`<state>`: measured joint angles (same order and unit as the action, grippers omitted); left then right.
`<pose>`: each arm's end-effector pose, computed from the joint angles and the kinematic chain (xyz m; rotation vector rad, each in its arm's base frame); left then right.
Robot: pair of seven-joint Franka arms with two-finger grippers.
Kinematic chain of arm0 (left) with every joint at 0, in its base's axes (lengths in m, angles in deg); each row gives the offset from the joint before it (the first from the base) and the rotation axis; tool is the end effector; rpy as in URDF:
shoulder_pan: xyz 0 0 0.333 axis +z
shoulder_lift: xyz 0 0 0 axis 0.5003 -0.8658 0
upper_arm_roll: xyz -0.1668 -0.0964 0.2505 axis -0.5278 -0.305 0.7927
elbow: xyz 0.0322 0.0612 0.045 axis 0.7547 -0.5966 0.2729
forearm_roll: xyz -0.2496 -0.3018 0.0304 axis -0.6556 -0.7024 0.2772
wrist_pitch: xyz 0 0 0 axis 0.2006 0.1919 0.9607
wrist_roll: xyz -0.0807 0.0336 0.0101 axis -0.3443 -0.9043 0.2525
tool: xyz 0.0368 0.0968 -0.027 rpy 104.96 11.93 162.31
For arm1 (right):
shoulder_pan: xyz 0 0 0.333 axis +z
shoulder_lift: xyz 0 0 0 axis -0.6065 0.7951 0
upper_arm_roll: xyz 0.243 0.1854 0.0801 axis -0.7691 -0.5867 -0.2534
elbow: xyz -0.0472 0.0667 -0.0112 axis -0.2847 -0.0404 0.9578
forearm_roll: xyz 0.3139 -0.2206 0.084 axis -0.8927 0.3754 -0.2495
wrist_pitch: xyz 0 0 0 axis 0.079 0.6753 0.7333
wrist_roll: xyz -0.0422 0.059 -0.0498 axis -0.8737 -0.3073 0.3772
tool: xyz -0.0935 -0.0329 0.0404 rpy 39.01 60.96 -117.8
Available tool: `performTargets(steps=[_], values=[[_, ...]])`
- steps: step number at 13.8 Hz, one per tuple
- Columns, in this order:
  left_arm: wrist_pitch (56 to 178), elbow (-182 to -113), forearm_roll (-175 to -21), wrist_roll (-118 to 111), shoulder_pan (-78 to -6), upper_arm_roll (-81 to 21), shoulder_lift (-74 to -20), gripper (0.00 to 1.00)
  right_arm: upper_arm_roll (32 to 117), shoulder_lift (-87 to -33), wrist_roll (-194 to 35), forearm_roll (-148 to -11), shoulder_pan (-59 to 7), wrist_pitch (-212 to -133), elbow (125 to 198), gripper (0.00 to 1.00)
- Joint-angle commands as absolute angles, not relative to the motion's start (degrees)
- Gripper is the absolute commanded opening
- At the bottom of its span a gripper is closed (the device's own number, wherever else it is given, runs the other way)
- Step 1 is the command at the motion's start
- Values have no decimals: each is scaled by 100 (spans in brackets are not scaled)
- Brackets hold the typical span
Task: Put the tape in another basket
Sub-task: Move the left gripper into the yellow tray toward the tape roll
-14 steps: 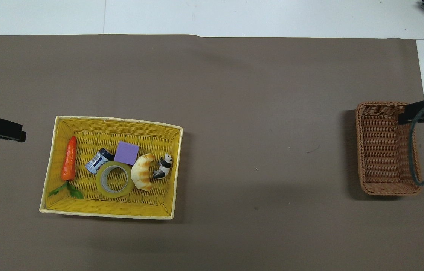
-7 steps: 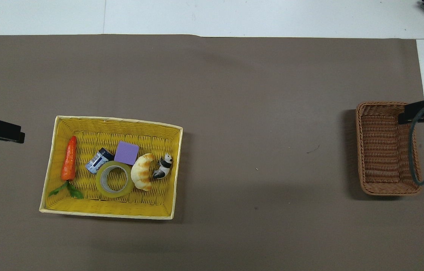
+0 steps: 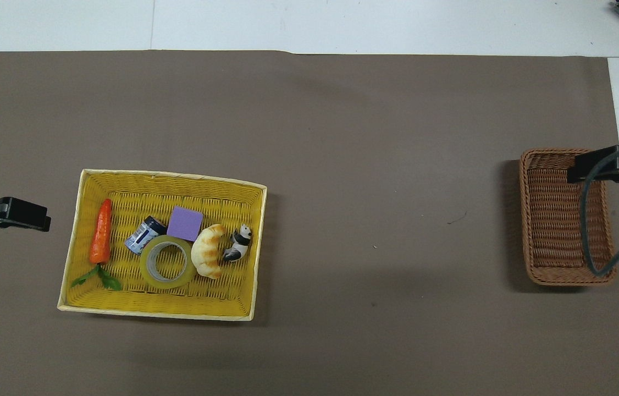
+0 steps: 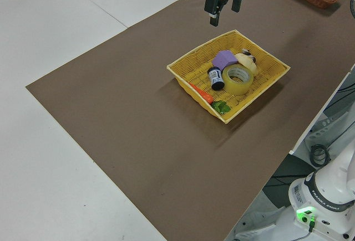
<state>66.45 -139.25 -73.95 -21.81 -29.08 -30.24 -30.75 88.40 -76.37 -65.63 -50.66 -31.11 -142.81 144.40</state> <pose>0.5090 -0.0284 0.5986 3.1183 -0.1432 -0.1592 0.5448 -0.0004 0.6606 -3.1082 0.1671 -0.0593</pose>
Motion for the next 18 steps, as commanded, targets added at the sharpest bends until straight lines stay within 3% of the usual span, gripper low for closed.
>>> performTargets(steps=[1,10,18], values=[[7050,-14595,-7418,-2129,-2941,-3029,-2685,100,8878,-7726,-6687,-5067,-3198,-14223,14504,100],[8630,-16238,-7418,-1762,-3283,-3029,-2490,100,8869,-7717,-6687,-5067,-3189,-14214,14504,100],[9809,-17443,-7453,-215,-3767,-3038,-2824,100,8869,-7726,-6687,-5067,-3189,-14214,14504,100]])
